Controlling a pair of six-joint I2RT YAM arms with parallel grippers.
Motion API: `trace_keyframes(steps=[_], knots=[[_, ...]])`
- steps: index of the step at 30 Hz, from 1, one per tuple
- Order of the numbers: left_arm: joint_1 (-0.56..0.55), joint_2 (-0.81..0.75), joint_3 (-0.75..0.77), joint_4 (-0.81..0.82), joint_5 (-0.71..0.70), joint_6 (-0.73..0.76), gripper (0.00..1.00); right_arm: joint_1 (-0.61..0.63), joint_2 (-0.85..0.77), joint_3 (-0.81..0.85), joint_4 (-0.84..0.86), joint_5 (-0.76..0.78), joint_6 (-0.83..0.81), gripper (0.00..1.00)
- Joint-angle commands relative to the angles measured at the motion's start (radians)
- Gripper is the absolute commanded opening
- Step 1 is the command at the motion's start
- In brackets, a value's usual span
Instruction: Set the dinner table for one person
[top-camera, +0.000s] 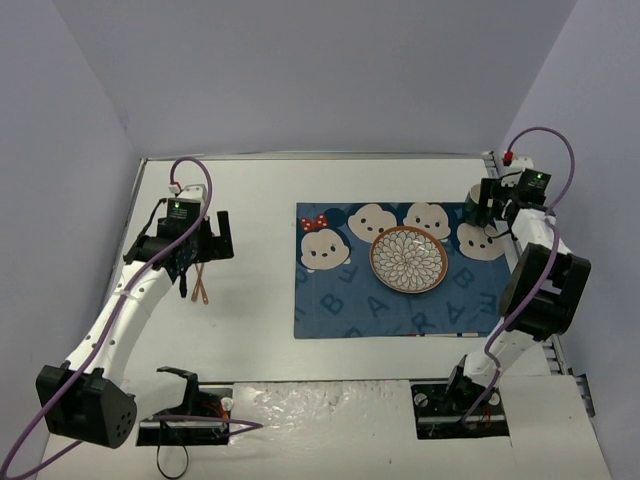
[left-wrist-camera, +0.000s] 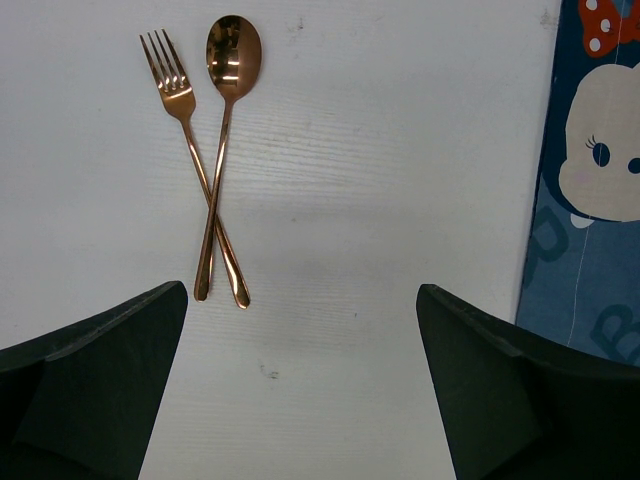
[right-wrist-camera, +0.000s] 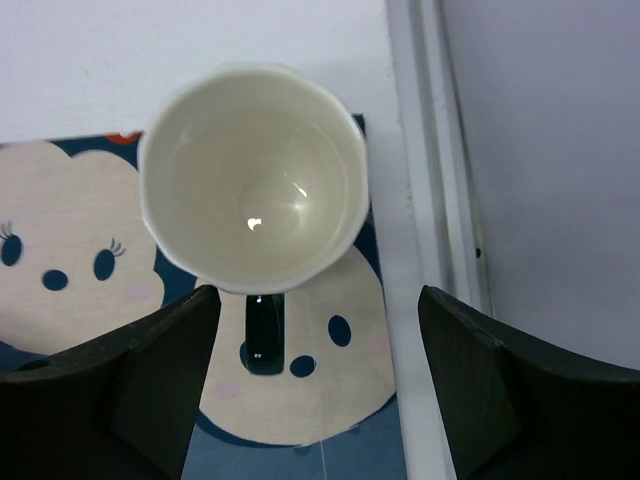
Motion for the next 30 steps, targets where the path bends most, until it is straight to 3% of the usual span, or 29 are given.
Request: trace_keyframes(steps=[1, 4, 10, 22, 30], knots=[[0.007, -0.010, 0.016, 0.043, -0.008, 0.008, 0.97, 0.006, -0.233, -0.005, 0.066, 0.042, 0.124, 0.84], [0.007, -0.003, 0.014, 0.043, -0.011, 0.005, 0.97, 0.029, -0.321, -0.045, 0.073, 0.044, 0.205, 0.86], [0.013, 0.032, 0.003, 0.047, -0.030, -0.004, 0.97, 0.229, -0.532, -0.152, 0.067, 0.102, 0.357, 0.91], [0.117, 0.171, -0.015, 0.062, -0.077, -0.032, 0.97, 0.563, -0.675, -0.361, 0.113, -0.039, 0.436, 0.95], [0.174, 0.355, 0.039, 0.145, 0.032, 0.035, 0.83, 0.630, -0.716, -0.504, 0.202, -0.148, 0.459, 0.95]])
